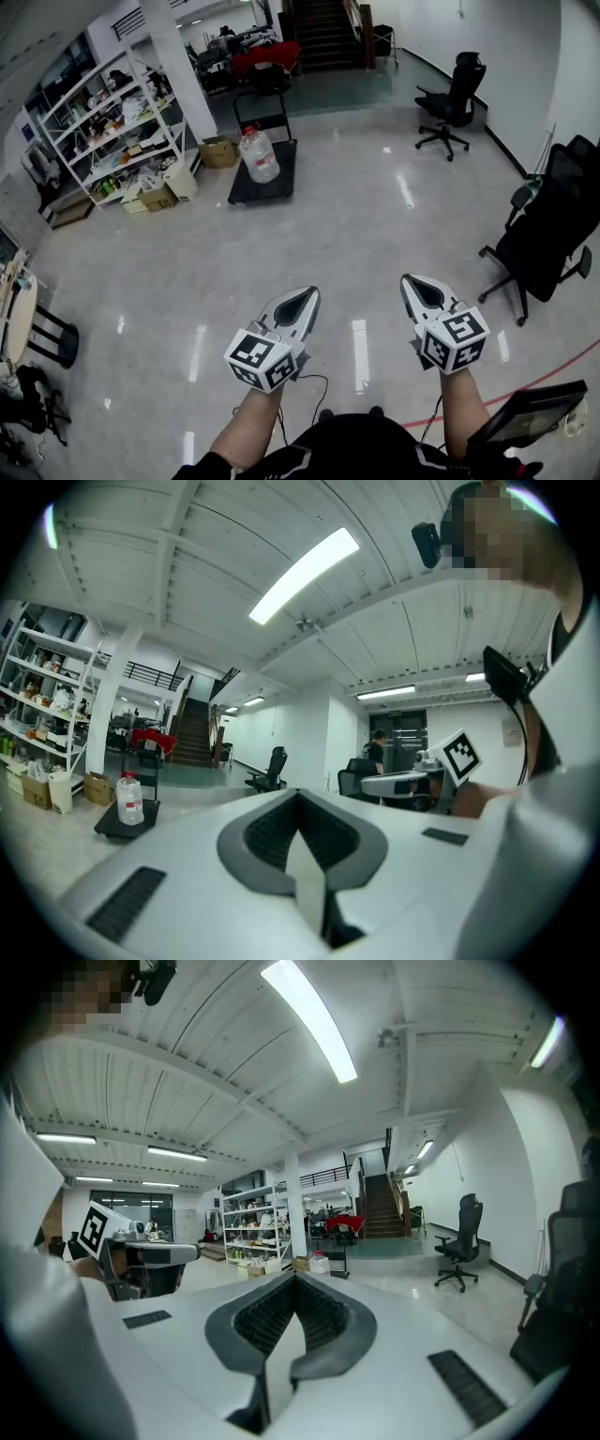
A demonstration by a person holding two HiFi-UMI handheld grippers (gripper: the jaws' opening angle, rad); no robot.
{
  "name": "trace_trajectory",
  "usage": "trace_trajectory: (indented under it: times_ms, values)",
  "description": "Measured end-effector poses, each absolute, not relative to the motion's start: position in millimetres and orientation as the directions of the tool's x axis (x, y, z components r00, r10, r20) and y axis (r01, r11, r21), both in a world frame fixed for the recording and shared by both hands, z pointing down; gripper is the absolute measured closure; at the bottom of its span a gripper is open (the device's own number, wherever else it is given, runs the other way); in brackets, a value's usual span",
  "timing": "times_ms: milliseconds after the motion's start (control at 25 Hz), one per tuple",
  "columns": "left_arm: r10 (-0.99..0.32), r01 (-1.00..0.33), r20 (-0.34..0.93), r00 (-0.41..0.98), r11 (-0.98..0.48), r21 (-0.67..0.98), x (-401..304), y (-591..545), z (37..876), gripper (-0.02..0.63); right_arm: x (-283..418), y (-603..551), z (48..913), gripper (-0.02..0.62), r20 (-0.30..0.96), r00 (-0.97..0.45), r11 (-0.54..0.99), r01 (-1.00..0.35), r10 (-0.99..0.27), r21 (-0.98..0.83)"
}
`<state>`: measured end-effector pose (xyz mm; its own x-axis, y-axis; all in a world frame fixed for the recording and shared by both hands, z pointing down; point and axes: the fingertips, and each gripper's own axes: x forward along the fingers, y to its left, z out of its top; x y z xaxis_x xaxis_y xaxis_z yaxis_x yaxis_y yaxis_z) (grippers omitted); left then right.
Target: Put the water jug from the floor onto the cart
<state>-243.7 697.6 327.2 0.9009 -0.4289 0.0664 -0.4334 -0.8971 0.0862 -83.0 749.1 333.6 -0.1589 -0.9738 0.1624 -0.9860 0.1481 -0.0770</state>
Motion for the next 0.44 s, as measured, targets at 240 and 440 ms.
trace_trajectory:
  times_ms: [240, 440]
  values:
    - [-0.44, -0.443, 0.057, 0.896, -0.893, 0.081, -249, 694, 324, 0.604, -93, 745, 331, 0.592, 0.153, -0.171, 0.163, -0.984, -0.973, -0.065]
    - [-0.438, -0.441, 0.054, 0.897, -0.893, 0.089, -257, 701, 306, 0.604, -104, 754, 315, 0.592, 0.157, -0.168, 0.16, -0.985, -0.973, -0.059]
